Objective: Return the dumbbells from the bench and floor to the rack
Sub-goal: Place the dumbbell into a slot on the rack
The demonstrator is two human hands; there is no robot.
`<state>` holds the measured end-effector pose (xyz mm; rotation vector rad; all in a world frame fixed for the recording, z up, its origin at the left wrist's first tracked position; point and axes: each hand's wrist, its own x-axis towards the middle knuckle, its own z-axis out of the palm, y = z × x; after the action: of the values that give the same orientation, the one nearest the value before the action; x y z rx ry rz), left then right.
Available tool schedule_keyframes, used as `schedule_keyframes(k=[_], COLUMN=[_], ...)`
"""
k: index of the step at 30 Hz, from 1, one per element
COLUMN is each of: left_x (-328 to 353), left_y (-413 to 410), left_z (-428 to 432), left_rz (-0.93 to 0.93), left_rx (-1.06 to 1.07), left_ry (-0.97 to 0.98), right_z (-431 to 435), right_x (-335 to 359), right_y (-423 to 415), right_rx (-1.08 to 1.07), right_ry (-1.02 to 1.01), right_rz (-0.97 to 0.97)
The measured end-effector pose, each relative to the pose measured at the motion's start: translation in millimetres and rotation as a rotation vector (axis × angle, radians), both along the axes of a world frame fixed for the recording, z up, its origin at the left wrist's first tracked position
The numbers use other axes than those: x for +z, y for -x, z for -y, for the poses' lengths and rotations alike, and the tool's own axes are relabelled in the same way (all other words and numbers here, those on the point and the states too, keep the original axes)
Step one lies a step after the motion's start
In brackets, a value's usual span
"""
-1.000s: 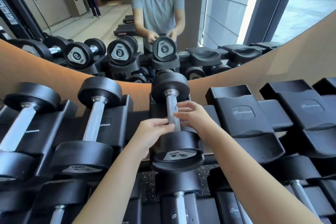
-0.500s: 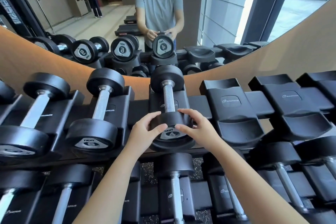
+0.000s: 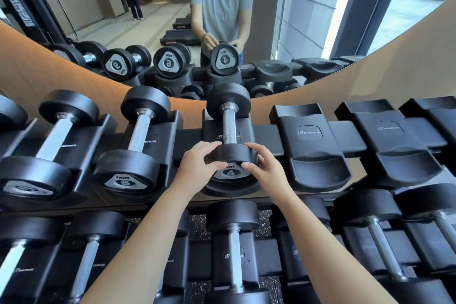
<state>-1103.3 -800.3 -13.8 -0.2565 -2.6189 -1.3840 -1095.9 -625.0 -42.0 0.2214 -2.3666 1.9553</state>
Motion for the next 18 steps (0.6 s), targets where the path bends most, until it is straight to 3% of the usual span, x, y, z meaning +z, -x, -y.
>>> schedule_keyframes(k=[5, 8, 14, 18], left_x=[1.9, -1.9, -12.8, -9.8], left_y=[-0.2, -3.6, -21.5, -37.2], left_z=[-6.6, -8.5, -3.5, 3.4], left_rz=[-0.031, -0.050, -0.027, -0.002], left_rx=[0.042, 0.059, 0.073, 0.019], left_ry=[0.058, 0.083, 0.045, 0.079], right_z=[-3.4, -6.6, 4.0, 16.1], right_x=[-3.1, -3.8, -4.6, -1.7], right_y=[-3.2, -3.0, -8.4, -32.3], right_rx=[0.049, 0.075, -0.013, -0.184], right_ry=[0.206, 0.229, -0.036, -0.217], right_rz=[0.059, 0.088, 0.015, -0.061])
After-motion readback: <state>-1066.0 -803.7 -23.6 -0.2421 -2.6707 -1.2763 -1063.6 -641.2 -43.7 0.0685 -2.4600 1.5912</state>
